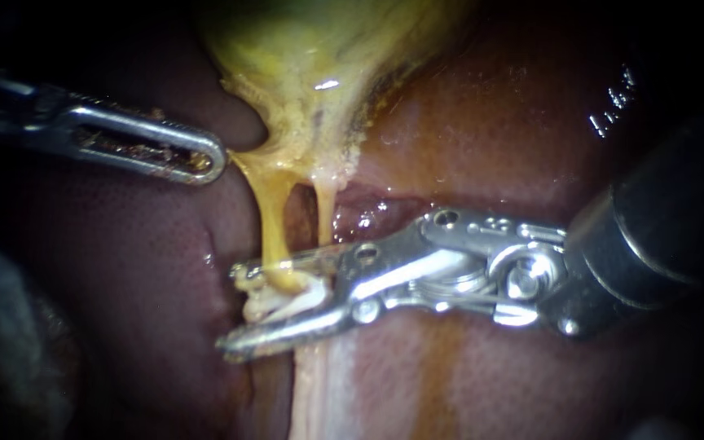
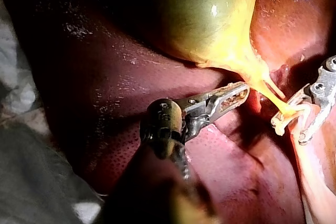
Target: Clipping second clip left tube
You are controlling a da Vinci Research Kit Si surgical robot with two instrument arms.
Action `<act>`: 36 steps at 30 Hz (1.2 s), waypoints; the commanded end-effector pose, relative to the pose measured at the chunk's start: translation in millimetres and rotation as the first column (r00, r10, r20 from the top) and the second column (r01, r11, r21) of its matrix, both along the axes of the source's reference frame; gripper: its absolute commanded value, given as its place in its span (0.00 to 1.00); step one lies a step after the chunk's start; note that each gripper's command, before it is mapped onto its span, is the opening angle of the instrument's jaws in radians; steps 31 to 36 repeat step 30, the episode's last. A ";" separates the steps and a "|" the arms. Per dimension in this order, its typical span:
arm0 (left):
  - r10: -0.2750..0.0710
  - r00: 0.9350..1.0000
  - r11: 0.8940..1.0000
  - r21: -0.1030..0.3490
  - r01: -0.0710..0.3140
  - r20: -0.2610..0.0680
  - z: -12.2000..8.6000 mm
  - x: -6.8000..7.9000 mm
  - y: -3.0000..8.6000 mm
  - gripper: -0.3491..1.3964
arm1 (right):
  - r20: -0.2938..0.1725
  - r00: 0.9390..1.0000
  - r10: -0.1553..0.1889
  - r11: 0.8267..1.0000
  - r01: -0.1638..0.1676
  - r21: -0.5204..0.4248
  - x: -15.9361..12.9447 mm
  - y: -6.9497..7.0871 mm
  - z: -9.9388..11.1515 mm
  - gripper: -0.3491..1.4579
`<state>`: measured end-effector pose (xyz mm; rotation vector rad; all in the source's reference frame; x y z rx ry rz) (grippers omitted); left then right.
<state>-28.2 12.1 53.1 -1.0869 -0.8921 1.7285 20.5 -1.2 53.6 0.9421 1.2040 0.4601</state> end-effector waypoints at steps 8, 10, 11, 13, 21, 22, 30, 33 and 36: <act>0.000 1.000 1.000 0.000 0.000 0.000 0.1 0.0 0.0 0.00 | 0.033 0.999 0.002 0.997 -0.005 0.081 -0.7 -0.1 0.0 0.14; 0.000 1.000 1.000 0.000 0.000 0.000 0.1 0.0 0.0 0.00 | 0.049 0.999 0.006 0.993 -0.011 0.118 -0.8 -0.1 0.1 0.06; 0.000 1.000 1.000 0.000 0.000 0.000 0.1 0.0 0.0 0.00 | 0.055 0.998 0.005 0.991 -0.013 0.135 -0.9 -0.1 0.1 0.00; 0.001 1.000 1.000 -0.001 -0.001 0.000 0.2 0.0 0.0 0.00 | 0.064 0.998 0.003 0.986 -0.014 0.169 -1.2 -0.1 0.1 0.00; 0.001 1.000 1.000 -0.001 -0.001 0.001 0.2 0.0 0.0 0.00 | 0.066 0.997 -0.025 0.985 0.013 0.171 -1.6 -0.5 0.4 0.00; 0.001 1.000 1.000 -0.001 -0.001 0.001 0.3 0.0 0.1 0.00 | 0.065 0.998 -0.029 0.985 0.017 0.171 -1.6 -0.4 0.4 0.00; 0.001 1.000 1.000 -0.001 -0.001 0.001 0.3 0.0 0.1 0.00 | 0.063 0.997 -0.047 0.982 0.035 0.184 -1.6 -0.9 0.8 0.00; 0.001 1.000 1.000 -0.001 -0.001 0.001 0.3 0.0 0.1 0.00 | 0.063 0.997 -0.047 0.982 0.035 0.184 -1.6 -0.9 0.8 0.00; 0.001 1.000 1.000 -0.001 -0.001 0.001 0.3 0.0 0.1 0.00 | 0.063 0.997 -0.047 0.982 0.035 0.184 -1.6 -0.9 0.8 0.00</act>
